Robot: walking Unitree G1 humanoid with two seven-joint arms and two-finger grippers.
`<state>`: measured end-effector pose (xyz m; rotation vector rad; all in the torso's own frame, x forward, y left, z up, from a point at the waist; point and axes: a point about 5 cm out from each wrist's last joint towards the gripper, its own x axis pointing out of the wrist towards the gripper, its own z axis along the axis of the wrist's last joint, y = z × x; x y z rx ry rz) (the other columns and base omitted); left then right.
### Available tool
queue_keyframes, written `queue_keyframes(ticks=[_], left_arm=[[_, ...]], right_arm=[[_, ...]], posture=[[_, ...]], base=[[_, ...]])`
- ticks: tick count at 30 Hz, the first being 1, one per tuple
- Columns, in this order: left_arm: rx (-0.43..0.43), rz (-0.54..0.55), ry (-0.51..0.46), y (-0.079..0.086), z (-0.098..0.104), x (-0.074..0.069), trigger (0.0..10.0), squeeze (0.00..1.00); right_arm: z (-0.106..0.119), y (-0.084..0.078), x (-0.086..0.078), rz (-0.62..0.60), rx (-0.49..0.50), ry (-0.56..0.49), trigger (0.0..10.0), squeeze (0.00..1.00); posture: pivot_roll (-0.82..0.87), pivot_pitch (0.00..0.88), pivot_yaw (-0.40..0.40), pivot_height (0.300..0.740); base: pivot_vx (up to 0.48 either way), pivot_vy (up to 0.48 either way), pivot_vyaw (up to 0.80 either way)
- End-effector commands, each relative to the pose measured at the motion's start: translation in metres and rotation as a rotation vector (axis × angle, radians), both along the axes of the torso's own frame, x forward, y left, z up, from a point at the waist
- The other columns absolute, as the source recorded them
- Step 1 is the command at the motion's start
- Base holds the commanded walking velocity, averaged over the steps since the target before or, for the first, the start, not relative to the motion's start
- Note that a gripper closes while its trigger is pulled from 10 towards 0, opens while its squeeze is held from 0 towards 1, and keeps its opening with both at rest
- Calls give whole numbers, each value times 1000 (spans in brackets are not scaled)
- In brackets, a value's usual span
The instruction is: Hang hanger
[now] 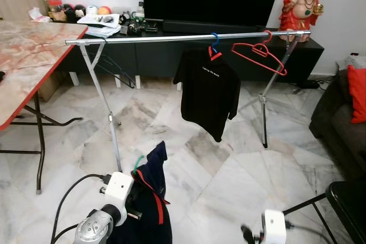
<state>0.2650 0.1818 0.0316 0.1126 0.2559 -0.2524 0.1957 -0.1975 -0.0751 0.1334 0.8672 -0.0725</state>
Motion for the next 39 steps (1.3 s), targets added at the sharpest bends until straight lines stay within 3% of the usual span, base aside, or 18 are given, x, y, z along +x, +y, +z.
queue_keyframes(ticks=[1, 9, 39], left_arm=[[-34, 3, -38, -2, 8, 4, 10000, 0], [-31, -16, -27, -6, 11, 5, 10000, 0], [-19, -79, -7, -18, 13, 6, 10000, 0]], right_arm=[[0, -1, -1, 3, -18, 11, 10000, 0], [-4, -1, -7, -39, -27, 31, 10000, 0], [-6, 3, -10, 22, -43, 67, 10000, 0]], posture=[[33, 0, -44, 740], [22, 9, -31, 740], [31, 56, -47, 740]], base=[[0, 0, 0], [334, 0, 0], [378, 0, 0]])
